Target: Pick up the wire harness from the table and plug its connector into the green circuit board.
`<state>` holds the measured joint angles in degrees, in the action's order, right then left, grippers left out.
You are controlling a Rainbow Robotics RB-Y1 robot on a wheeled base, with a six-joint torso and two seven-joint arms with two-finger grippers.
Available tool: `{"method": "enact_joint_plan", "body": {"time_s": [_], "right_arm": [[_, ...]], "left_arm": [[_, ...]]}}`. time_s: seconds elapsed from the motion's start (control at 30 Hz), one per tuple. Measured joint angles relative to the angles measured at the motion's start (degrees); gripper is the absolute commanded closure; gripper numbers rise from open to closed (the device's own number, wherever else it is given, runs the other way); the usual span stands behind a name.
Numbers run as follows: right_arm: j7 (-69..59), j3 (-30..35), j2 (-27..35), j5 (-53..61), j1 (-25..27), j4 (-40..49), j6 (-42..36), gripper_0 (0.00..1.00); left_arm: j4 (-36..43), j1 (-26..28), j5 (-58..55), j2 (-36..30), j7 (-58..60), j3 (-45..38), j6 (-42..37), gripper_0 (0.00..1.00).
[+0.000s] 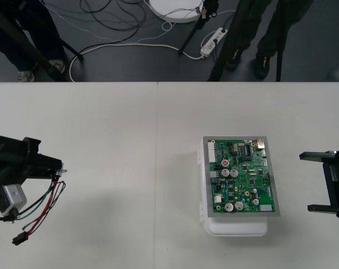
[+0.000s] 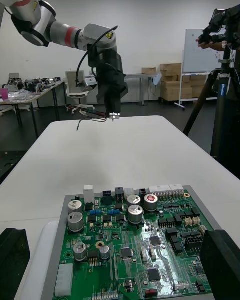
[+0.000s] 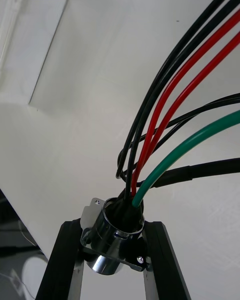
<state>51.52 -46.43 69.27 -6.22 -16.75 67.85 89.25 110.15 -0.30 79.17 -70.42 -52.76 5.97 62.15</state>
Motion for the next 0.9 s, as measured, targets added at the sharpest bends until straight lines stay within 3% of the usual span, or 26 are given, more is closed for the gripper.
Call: {"method": "enact_joint_plan", "body": {"time_s": [0.33, 0.67, 0.9], "right_arm": [[-0.01, 0.0, 0.0, 0.0, -0.02, 0.0, 0.0, 0.0], [-0.01, 0.0, 0.0, -0.01, -0.03, 0.0, 0.0, 0.0], [-0.01, 0.0, 0.0, -0.01, -0.03, 0.0, 0.0, 0.0]], "left_arm": [[9.6, 2.84, 10.83, 9.27, 9.97, -9.22, 3.07, 1.0], [14.59, 2.84, 15.29, 20.17, 52.39, -13.32, 11.0, 1.0], [21.13, 2.84, 23.51, 28.47, 53.53, -14.55, 15.42, 1.0]]}}
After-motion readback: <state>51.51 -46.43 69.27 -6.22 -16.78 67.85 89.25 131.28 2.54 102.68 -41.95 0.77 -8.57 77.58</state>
